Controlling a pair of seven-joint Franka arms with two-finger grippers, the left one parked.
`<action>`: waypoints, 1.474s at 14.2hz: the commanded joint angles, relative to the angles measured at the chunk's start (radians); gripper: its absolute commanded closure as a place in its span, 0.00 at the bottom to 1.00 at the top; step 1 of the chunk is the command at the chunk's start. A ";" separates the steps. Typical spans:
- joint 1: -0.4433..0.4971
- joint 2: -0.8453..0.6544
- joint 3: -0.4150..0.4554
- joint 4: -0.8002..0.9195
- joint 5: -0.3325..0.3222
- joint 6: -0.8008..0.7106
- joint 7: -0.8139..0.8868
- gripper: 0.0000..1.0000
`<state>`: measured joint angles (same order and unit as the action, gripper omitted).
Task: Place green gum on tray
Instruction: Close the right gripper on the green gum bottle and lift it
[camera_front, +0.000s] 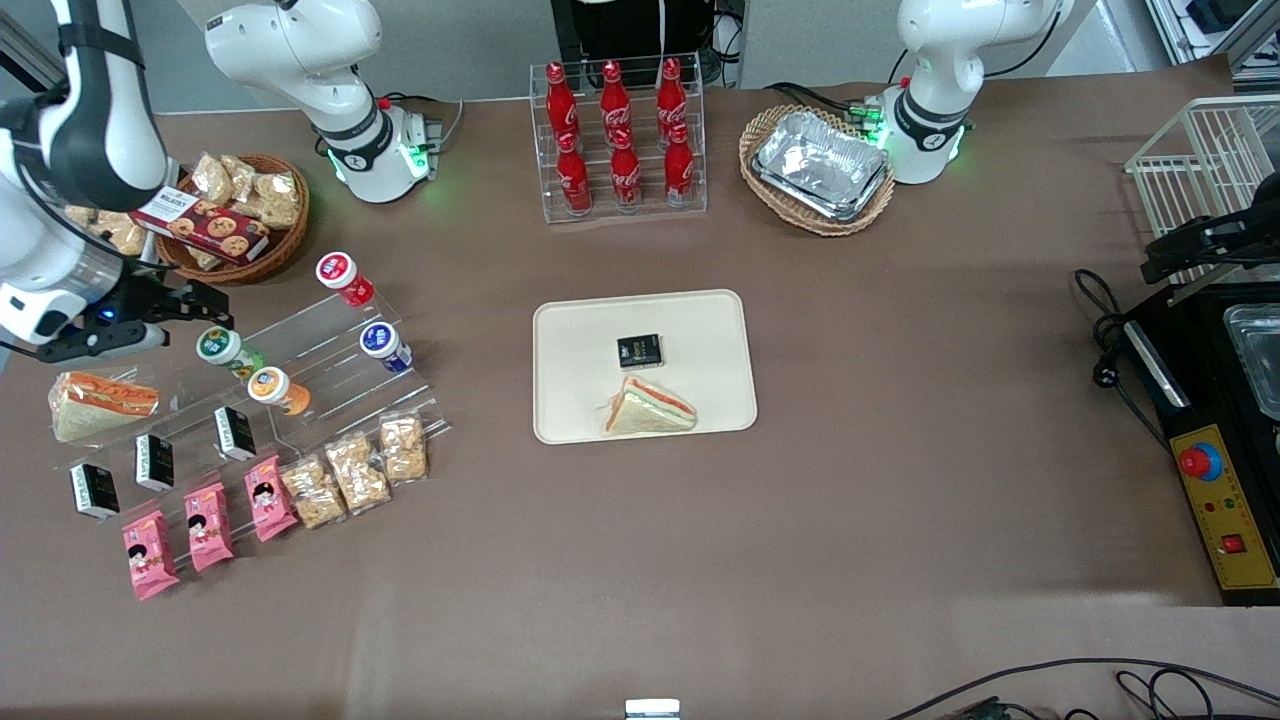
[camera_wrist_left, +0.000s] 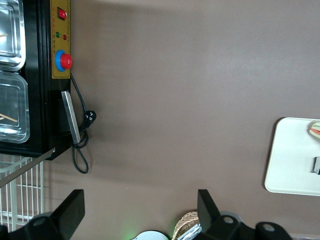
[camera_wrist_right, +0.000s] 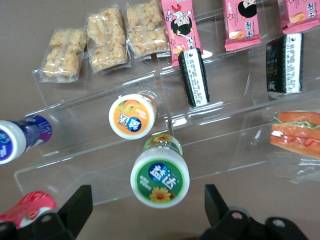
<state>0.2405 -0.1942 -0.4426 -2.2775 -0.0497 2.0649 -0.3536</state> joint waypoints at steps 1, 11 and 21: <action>-0.006 0.005 0.001 -0.059 -0.024 0.099 -0.001 0.00; -0.009 0.068 -0.016 -0.093 -0.024 0.195 -0.027 0.42; 0.020 0.082 -0.004 0.221 -0.012 -0.183 -0.015 0.63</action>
<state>0.2410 -0.1283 -0.4526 -2.2236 -0.0545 2.0828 -0.3705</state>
